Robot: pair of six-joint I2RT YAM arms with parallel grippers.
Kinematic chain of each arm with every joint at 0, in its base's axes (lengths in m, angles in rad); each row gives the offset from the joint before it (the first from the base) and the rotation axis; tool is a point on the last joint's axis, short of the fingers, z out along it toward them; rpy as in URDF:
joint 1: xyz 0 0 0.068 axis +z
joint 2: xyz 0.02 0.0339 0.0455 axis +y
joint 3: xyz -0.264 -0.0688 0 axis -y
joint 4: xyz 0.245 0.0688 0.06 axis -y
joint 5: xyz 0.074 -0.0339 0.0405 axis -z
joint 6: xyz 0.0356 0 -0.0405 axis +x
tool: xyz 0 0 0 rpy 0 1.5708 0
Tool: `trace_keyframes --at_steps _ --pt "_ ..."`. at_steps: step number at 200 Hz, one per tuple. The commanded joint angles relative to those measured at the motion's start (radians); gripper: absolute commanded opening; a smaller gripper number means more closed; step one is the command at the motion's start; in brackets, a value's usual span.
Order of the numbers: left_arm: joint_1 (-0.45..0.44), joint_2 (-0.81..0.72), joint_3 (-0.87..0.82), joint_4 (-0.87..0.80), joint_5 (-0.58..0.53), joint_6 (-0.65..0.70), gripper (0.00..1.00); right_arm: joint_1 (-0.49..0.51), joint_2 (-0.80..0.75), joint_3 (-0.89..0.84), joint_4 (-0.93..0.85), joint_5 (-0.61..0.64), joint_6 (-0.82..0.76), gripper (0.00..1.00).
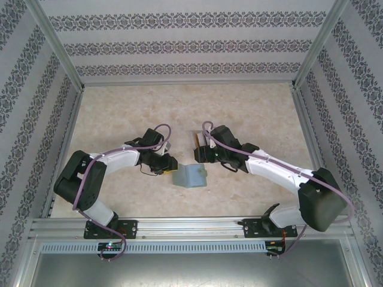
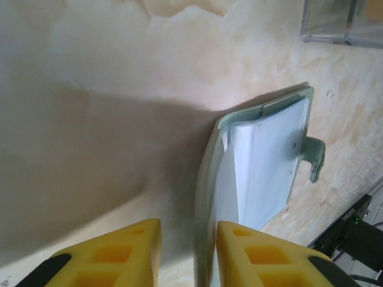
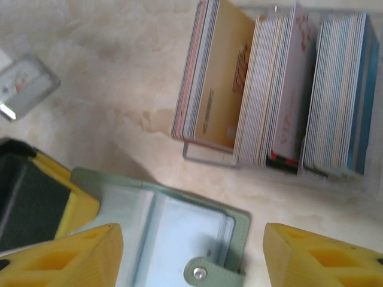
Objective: Put the credit cards into the card holder
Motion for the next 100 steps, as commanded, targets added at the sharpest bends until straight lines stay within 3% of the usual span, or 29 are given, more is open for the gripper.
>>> trace_keyframes --at_steps 1,40,100 --pt "-0.01 -0.01 0.029 -0.034 0.042 0.012 0.21 -0.009 0.061 0.108 -0.087 0.105 -0.067 0.66" --pt "-0.009 -0.012 0.02 -0.031 0.071 -0.005 0.09 -0.002 0.23 0.315 -0.217 0.207 -0.152 0.8" --pt "-0.01 -0.034 -0.011 -0.001 0.063 -0.029 0.08 0.03 0.409 0.461 -0.256 0.391 -0.267 0.81"
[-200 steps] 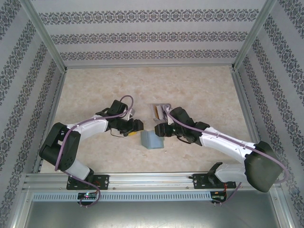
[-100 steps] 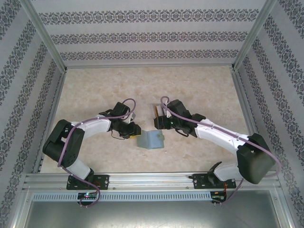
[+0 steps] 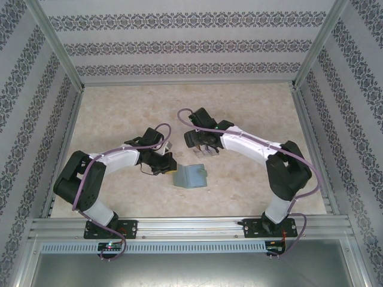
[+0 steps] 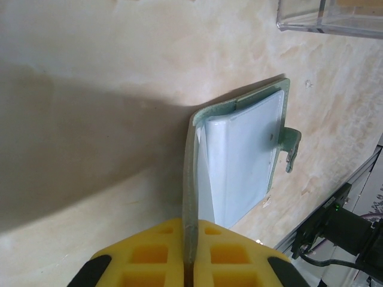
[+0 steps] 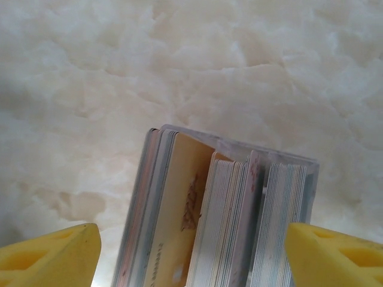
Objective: Put the credit cards into the card holder
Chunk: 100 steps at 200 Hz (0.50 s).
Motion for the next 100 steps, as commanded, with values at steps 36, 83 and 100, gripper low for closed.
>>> trace_keyframes --at_steps 36,83,100 --pt "-0.009 -0.016 -0.009 0.018 0.022 -0.023 0.07 -0.013 0.061 0.064 -0.092 0.113 -0.133 0.83" --pt "-0.009 -0.008 -0.004 0.01 0.02 -0.016 0.07 -0.034 0.016 0.069 -0.098 0.063 -0.078 0.82" --pt "-0.01 -0.007 -0.002 0.009 0.025 -0.019 0.07 -0.048 -0.021 0.074 -0.116 -0.004 -0.059 0.82"
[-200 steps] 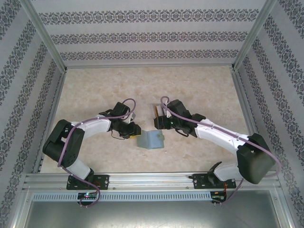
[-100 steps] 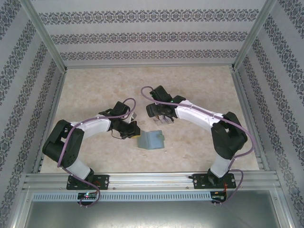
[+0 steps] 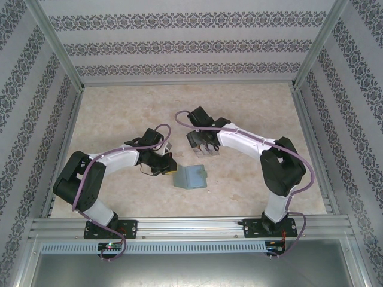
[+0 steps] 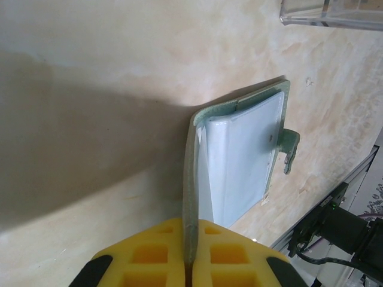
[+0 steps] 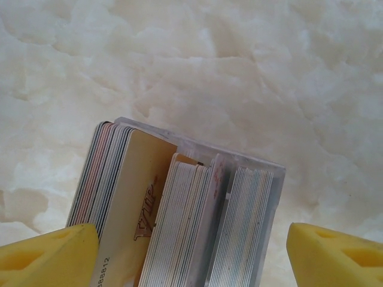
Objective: Put the credit cards into the card holder
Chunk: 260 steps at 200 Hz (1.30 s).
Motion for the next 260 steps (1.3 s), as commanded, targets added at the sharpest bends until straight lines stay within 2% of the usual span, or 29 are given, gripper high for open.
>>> trace_keyframes --at_steps 1,50,92,184,235,260 --pt "-0.009 -0.005 0.003 0.009 0.017 -0.005 0.07 -0.021 -0.072 0.028 -0.051 -0.06 0.027 0.82" --pt "-0.01 0.001 -0.004 0.01 0.016 -0.002 0.06 -0.142 -0.162 -0.069 0.004 -0.262 0.022 0.76" --pt "-0.009 0.002 -0.003 0.012 0.008 -0.01 0.06 -0.148 -0.099 -0.021 -0.019 -0.371 0.005 0.77" --pt "-0.009 -0.029 -0.036 0.052 -0.003 -0.044 0.05 -0.118 0.019 -0.022 -0.019 -0.279 0.027 0.78" --pt "-0.009 -0.03 -0.043 0.063 -0.001 -0.049 0.05 -0.099 0.011 -0.057 -0.013 -0.124 0.081 0.79" --pt "-0.009 -0.028 -0.036 0.052 0.002 -0.042 0.05 -0.085 0.003 -0.047 -0.058 0.025 0.101 0.78"
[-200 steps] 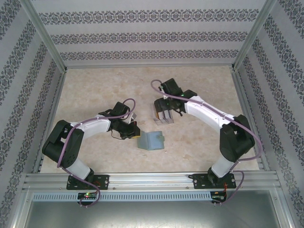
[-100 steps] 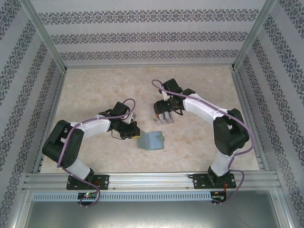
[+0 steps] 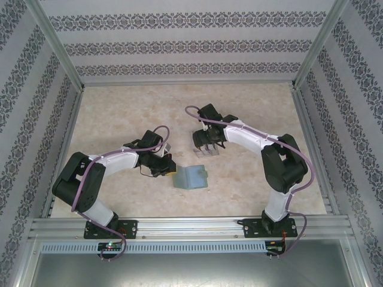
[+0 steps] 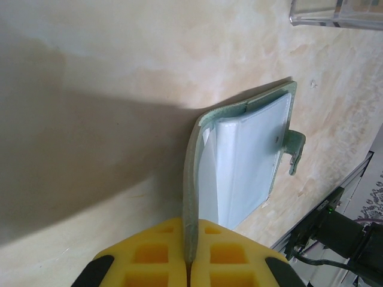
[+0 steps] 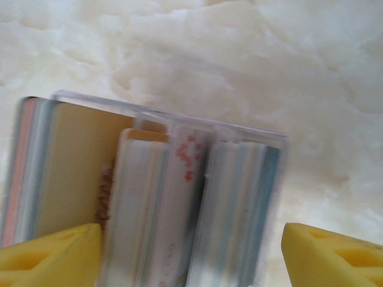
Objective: Put the credit cards into the card holder
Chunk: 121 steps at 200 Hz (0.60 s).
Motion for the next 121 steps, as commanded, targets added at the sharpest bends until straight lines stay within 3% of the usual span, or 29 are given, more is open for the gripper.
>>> trace_keyframes --at_steps 1,70,121 --pt "-0.01 -0.018 0.004 0.004 -0.001 0.0 0.05 0.017 -0.012 -0.016 -0.042 0.188 0.039 0.78" --pt "-0.01 -0.018 0.005 -0.008 -0.012 0.002 0.05 0.051 -0.045 0.001 -0.077 0.436 0.058 0.71" --pt "-0.009 -0.008 0.011 0.004 -0.007 0.007 0.04 0.048 -0.085 -0.027 -0.042 0.413 0.021 0.63"
